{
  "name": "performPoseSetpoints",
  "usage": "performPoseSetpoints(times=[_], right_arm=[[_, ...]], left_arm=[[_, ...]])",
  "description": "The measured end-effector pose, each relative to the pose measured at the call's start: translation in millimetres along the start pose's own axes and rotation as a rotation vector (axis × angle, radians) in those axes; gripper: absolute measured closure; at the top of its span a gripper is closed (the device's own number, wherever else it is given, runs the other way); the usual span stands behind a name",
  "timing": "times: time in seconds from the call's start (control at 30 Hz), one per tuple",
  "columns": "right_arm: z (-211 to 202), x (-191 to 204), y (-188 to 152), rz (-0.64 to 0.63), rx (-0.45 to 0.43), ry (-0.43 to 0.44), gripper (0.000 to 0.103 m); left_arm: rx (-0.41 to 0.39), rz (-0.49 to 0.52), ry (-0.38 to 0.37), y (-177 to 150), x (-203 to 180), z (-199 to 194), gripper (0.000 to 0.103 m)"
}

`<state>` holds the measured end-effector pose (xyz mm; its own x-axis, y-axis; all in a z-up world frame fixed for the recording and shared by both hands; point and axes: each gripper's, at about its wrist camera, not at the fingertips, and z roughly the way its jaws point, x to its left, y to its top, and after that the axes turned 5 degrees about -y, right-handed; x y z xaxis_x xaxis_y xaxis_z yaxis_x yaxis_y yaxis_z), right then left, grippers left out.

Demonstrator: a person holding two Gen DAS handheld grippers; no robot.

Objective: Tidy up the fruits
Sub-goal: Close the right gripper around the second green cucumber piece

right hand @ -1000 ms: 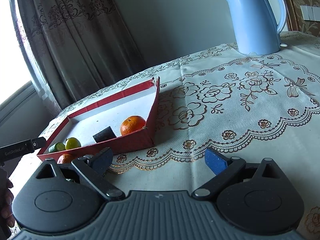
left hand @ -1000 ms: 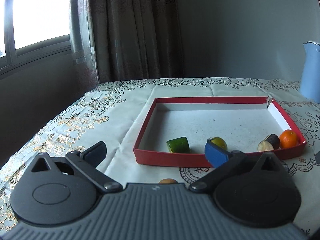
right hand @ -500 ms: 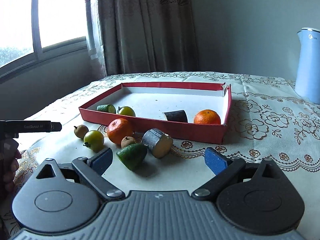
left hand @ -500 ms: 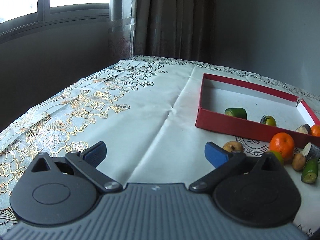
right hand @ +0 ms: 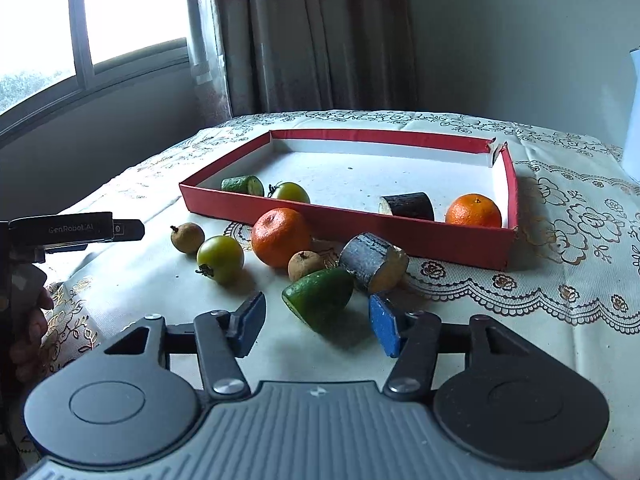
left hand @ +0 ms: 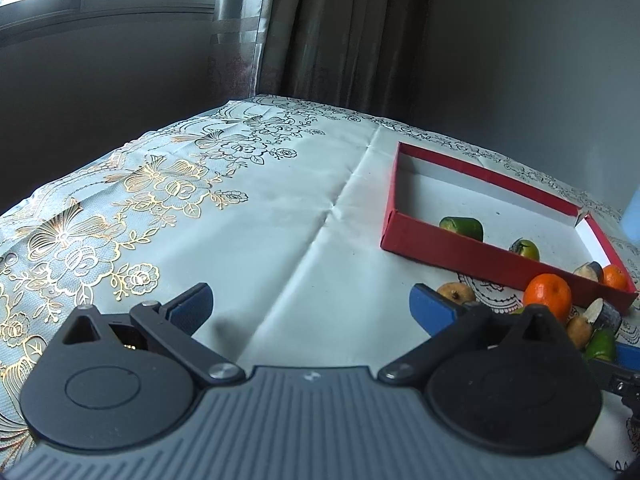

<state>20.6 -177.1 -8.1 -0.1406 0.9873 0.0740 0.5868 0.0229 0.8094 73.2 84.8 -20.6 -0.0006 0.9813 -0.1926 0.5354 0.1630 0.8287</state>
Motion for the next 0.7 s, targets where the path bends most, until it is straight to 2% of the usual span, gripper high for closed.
performPoseSetpoints(times=[0.1,0.2,0.27,0.7], right_arm=[[2.1,2.3,0.8,-0.003,0.005,0.005,0.053],[4.9,2.2,1.7,0.011,0.013,-0.001,0.065],[7.5,0.6,2.5,0.029,0.02,-0.006,0.068],[-4.5,0.5,-1.7,0.052,-0.022,0.0,0.069]], left_arm=[[0.004,-0.008,-0.003,0.0,1.3,0.2,0.0],[0.007,-0.008,-0.005,0.2,1.2,0.6,0.0],[0.019,-0.004,0.007,0.3,0.1,2.7,0.0],[0.102,0.112,0.081,-2.9,-17.6,14.5,0.0]])
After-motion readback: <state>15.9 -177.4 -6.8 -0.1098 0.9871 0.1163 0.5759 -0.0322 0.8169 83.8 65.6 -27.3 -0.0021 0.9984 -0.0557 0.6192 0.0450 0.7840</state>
